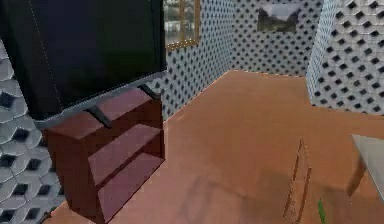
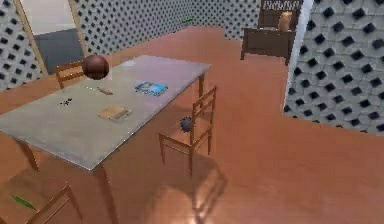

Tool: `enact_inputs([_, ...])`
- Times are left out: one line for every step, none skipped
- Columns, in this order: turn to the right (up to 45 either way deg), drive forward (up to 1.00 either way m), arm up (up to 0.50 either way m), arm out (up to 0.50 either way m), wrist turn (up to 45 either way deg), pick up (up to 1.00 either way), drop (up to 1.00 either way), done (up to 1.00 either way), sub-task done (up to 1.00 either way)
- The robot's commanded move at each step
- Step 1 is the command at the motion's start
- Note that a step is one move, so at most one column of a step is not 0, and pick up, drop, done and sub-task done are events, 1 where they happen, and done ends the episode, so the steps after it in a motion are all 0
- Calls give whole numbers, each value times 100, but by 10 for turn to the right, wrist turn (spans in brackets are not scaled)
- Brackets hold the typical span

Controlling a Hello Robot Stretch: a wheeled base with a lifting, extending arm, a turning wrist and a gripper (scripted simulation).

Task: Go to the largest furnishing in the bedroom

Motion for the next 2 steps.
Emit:
enact_inputs([0, 90, 0, 0, 0, 0, 0, 0, 0])
enact_inputs([240, 0, 0, 0, 0, 0, 0, 0, 0])
